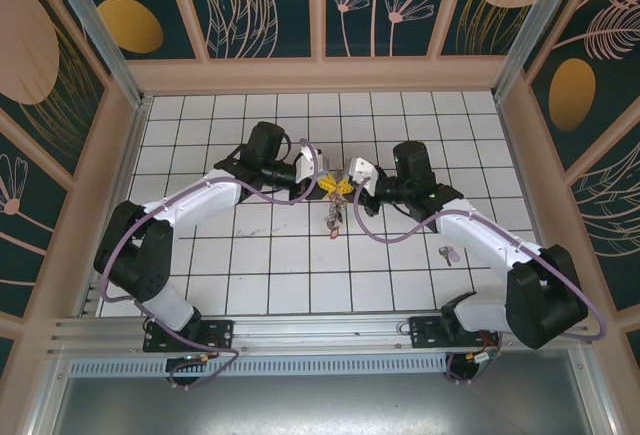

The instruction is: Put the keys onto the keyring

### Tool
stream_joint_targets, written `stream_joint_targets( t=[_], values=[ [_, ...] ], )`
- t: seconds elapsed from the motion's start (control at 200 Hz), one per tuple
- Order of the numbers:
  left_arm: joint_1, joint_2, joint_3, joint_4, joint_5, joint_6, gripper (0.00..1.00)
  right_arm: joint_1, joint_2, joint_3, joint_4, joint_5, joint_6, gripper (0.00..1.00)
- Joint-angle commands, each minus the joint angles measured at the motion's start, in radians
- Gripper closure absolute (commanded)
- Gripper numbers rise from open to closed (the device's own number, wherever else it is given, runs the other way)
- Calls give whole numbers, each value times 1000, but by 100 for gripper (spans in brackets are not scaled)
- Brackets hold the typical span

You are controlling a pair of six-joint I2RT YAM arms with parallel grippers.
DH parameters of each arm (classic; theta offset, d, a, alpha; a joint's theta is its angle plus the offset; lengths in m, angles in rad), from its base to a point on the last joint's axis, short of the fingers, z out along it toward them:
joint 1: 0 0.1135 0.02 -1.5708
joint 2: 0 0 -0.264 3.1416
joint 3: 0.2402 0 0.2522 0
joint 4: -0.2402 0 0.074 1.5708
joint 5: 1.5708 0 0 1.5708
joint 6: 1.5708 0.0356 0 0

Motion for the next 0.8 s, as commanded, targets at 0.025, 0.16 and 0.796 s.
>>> stream_joint_targets(
  t=[0.025,0.16,0.796],
  values=[
    [-8,15,21,-44,15,30,91,-6,-5,30,67,-54,13,100],
    [-8,14,20,-44,15,31,100,-6,-7,27,74,-52,24,100],
    [-8,-106,-201,491,-50,-380,100,-66,-358,-217,255,345,469,72]
  ],
)
